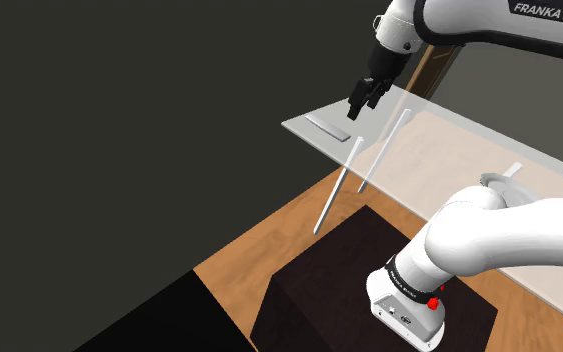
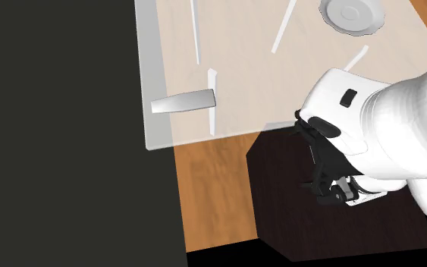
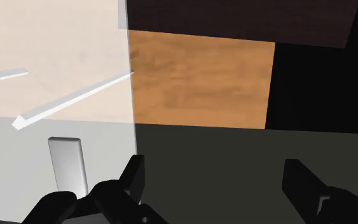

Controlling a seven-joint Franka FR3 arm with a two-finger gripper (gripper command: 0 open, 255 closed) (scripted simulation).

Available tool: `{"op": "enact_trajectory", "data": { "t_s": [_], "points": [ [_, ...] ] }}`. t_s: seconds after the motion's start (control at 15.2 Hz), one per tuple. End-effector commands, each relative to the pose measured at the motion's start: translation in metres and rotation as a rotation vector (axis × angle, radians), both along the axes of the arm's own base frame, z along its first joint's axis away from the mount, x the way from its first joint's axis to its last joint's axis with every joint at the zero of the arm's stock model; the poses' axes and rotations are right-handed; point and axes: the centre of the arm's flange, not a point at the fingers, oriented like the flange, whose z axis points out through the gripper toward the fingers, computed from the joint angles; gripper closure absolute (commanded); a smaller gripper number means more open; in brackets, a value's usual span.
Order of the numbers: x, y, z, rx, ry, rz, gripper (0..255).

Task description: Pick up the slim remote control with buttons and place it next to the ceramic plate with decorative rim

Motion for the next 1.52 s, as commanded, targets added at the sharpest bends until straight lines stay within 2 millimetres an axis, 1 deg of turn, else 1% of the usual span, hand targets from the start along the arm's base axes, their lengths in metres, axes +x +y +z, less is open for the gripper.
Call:
{"op": "enact_trajectory", "data": {
  "t_s": [0.0,0.73,1.45],
  "points": [
    [0.000,0.000,0.000,0.000,0.000,0.000,0],
    [0.092,-0.100,-0.067,0.029,0.034,0.004,0],
    [0.182,-0.197,-0.139,0.059,0.068,0.008,0]
  ]
}}
